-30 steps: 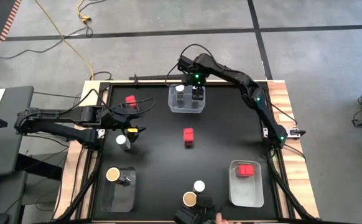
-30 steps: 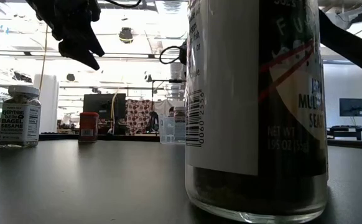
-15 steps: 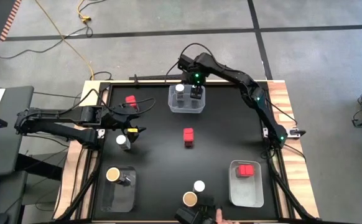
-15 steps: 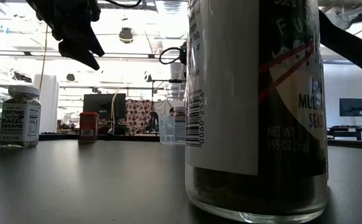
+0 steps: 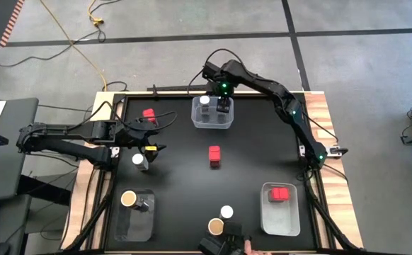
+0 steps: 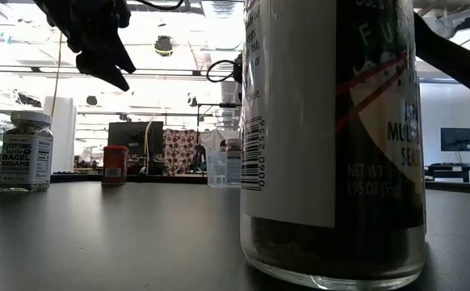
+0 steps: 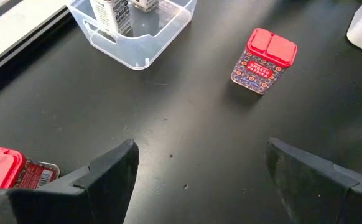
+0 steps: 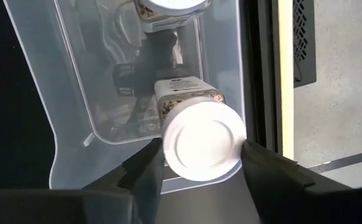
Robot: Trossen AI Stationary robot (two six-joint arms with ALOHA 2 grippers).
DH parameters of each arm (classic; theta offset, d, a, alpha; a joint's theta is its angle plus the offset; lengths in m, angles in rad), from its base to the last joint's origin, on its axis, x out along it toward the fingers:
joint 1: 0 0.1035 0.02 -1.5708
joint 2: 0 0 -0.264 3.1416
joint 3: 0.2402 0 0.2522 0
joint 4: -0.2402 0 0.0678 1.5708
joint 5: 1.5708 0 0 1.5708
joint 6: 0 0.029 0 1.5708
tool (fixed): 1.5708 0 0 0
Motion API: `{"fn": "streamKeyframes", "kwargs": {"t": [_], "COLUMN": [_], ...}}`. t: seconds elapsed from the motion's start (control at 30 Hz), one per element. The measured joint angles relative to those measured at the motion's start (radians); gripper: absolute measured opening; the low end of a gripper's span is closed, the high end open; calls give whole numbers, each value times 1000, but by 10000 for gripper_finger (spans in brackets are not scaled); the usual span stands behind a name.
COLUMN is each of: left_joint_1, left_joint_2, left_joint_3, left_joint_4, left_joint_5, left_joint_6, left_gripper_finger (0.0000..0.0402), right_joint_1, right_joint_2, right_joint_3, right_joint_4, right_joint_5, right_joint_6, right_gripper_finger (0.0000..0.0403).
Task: Sort spices by type
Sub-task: Put the top right white spice bottle into the transparent bin
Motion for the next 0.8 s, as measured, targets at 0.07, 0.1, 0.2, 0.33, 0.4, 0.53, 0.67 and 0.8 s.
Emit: {"fn": "streamKeyframes", "kwargs": {"t": [0.07,0.1,0.2,0.33,0.4,0.53,0.67,0.8], "left_joint_1": [0,0,0,0,0,0,0,0], "left_joint_2": [0,0,0,0,0,0,0,0], "left_joint_3": [0,0,0,0,0,0,0,0], "left_joint_4": [0,0,0,0,0,0,0,0], "left_joint_5": [0,0,0,0,0,0,0,0], "left_joint_6": [0,0,0,0,0,0,0,0], "left_gripper_finger": [333,333,333,333,333,333,333,333], "right_joint_1": [0,0,0,3,7,19,35,55], "right_joint_2": [0,0,0,0,0,0,0,0], "right_joint_3": [0,0,1,1,1,1,1,1], "right_joint_4": [0,1,5,8,7,8,23,31], "right_joint_5": [0,0,-12,-28,-30,-34,-36,-36], "right_joint_6": [0,0,0,0,0,0,-24,-58], "right_gripper_finger": [209,202,184,167,163,160,159,159]}}
